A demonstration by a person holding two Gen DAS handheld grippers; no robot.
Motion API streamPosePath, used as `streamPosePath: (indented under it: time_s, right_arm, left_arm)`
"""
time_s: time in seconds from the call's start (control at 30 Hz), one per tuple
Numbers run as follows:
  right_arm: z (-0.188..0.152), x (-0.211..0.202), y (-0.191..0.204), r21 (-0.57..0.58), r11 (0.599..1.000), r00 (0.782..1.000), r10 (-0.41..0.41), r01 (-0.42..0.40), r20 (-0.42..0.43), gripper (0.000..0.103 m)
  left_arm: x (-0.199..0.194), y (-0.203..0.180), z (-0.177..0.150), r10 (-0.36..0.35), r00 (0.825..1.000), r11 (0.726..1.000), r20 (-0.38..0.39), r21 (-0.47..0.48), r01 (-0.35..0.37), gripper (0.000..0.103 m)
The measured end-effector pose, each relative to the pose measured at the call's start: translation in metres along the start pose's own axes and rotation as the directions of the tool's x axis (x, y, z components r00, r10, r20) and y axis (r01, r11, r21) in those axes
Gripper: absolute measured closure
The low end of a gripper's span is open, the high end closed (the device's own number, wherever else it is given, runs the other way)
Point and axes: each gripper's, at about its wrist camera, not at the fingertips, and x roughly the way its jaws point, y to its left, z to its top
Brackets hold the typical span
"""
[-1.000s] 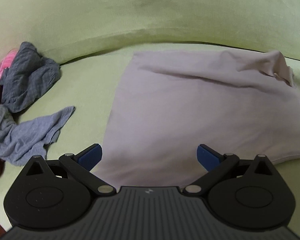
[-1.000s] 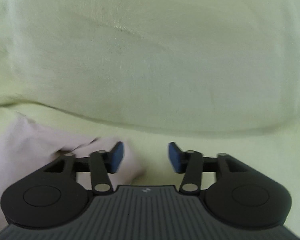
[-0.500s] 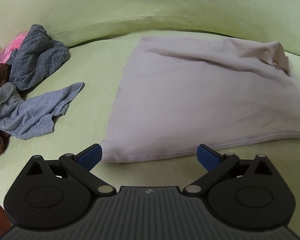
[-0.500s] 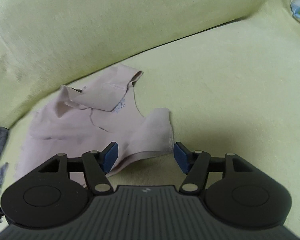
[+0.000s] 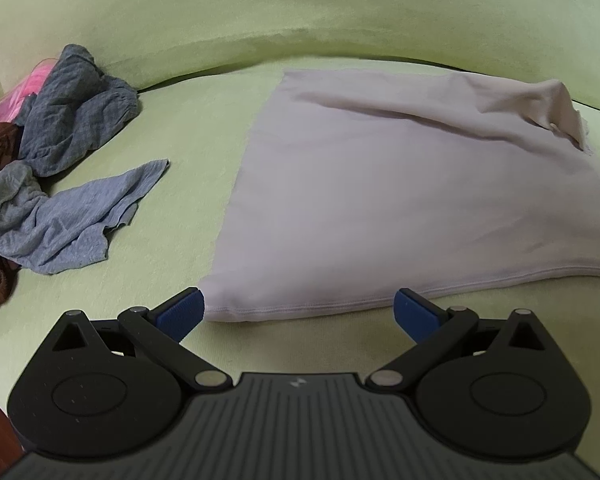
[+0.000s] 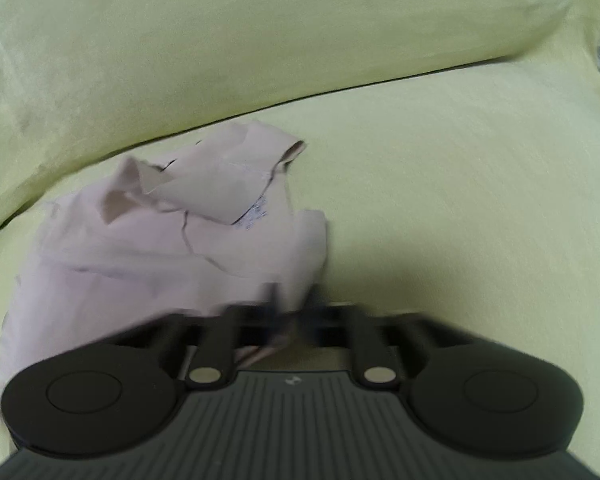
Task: Fold clothes
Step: 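Grasp the beige shirt hem with the left gripper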
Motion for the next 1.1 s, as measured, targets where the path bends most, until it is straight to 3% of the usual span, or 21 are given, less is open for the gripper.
streamPosePath:
  time_s: [0.3,0.53,0.6,0.7,0.77,0.83,0.9,1.1]
  right_arm:
    - [-0.029,-0.053,-0.029,0.069,0.997,1.0,-0.019,0.017,0.024,0.103]
    - [-0.038,-0.078,-0.066,0.11,0.986,0.991,-0.131,0.127,0.028,0.102]
    - [-0.038,-0.077,-0.079,0.109,0.982,0.988,-0.152,0.153,-0.02,0.083]
    - [-0.041,-0.102,-0.063,0.011,0.979,0.977,-0.205,0.205,0.054,0.068]
    - [-0.045,-0.117,-0.053,0.006,0.992,0.988,-0.128,0.128,0.082,0.068]
    - [-0.055,-0.125,-0.042,0.084,0.996,0.998,0.027,-0.031,0.051,0.068]
    - [-0.07,-0.12,-0.03,0.138,0.986,0.995,0.096,-0.097,0.01,0.068]
    - [-0.097,-0.106,-0.009,0.159,0.98,0.991,0.126,-0.118,-0.04,0.067]
  left_arm:
    - [-0.013,0.012,-0.013,0.021,1.0,1.0,-0.017,0.003,-0.021,0.001]
    - [-0.026,0.011,-0.028,0.013,0.999,1.0,-0.035,0.005,-0.013,0.001]
    - [-0.028,0.012,-0.032,0.016,0.999,1.0,-0.043,0.009,-0.016,0.001]
    - [-0.028,0.016,-0.034,0.015,0.999,1.0,-0.045,-0.005,-0.015,0.001]
    - [-0.026,0.02,-0.03,0.003,0.999,1.0,-0.044,-0.031,-0.004,0.001]
    - [-0.022,0.021,-0.023,-0.03,0.999,0.997,-0.04,-0.074,0.027,0.001]
    - [-0.019,0.02,-0.016,-0.081,0.996,0.99,-0.03,-0.117,0.077,0.001]
    - [0.007,0.033,-0.002,-0.22,0.975,0.949,-0.023,-0.238,0.209,0.002]
